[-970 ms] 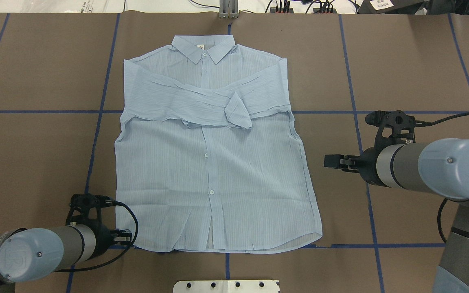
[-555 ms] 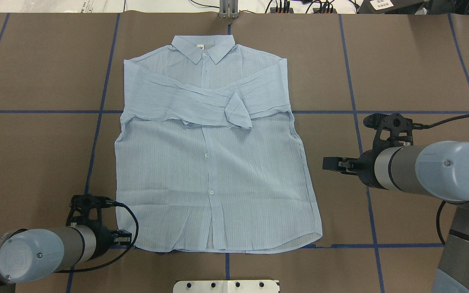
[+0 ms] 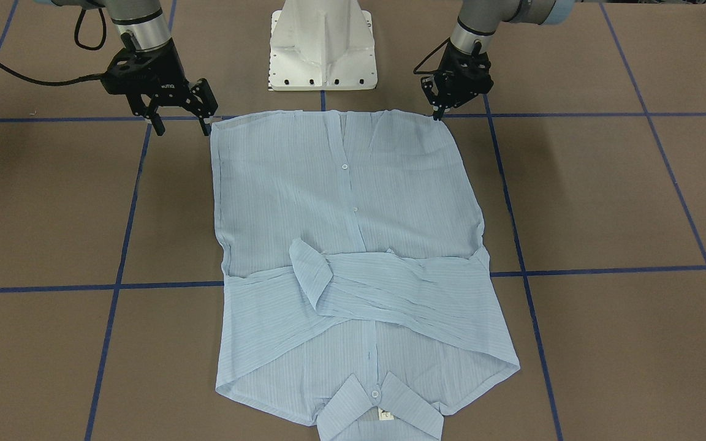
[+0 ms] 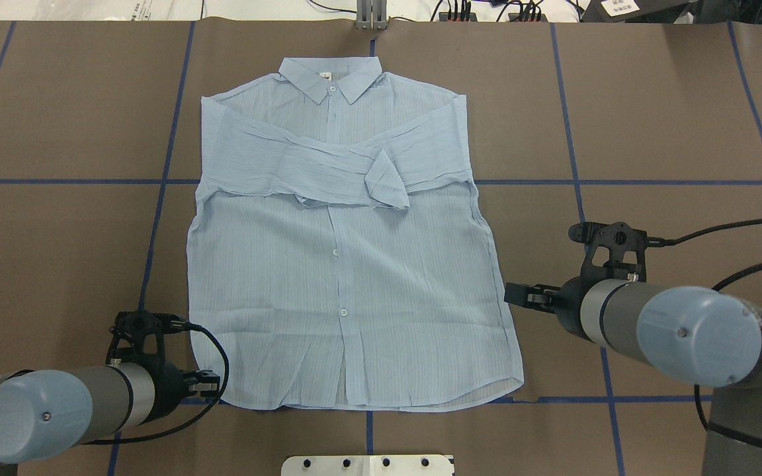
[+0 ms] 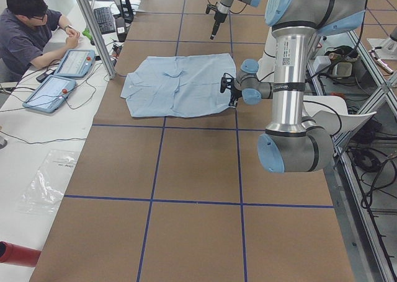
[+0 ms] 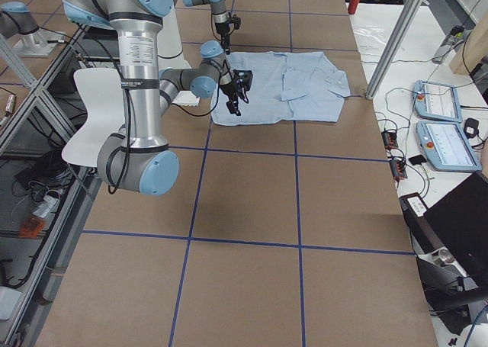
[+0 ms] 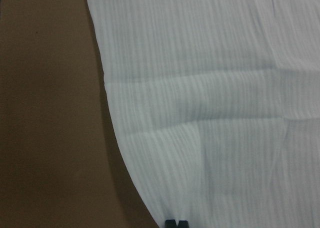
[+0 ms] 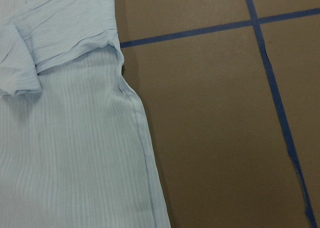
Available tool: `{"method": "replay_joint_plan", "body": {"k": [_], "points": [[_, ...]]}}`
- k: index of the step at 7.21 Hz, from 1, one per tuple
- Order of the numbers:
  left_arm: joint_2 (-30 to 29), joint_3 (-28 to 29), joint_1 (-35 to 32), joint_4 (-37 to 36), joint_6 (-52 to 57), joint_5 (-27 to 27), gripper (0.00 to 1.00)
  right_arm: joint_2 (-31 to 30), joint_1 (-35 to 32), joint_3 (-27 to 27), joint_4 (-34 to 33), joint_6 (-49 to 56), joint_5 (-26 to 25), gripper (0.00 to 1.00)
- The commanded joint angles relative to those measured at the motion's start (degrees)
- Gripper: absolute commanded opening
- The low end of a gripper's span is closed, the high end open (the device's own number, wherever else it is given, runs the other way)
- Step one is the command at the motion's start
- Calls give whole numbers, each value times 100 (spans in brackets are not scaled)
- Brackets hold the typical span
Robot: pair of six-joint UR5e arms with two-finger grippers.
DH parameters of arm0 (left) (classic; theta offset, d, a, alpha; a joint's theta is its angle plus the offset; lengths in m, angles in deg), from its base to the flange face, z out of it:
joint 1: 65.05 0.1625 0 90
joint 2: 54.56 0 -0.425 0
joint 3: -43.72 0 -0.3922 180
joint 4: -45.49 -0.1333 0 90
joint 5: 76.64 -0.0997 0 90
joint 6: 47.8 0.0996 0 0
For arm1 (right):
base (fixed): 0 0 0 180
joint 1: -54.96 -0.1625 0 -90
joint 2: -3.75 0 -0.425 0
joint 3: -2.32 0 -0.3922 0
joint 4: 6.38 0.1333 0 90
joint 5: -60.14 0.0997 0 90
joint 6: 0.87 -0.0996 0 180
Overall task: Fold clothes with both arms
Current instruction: 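Position both grippers at the hem corners nearest the robot and grasp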
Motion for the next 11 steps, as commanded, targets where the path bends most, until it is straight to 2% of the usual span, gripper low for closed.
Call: {"method": "replay_joint_plan", "body": {"k": [1,3,4,6,11], "points": [[-79,-61,-3,9,0,4,0,7,927,-127,-7,-843,-1062,85],[-80,-61,6,17,9,-22,0,25,1387,-417,2,-1094,-1487,66],[-71,-69,6,26,18,-57,0,51,1449,-662,11,-1085,-1506,66],[-80,-70,32,18,18,-268,0,-19,1529,-717,20,-1085,-1611,66],[-71,-96,24,18,35,-347,0,-169,1818,-726,29,-1129,-1743,50]]}}
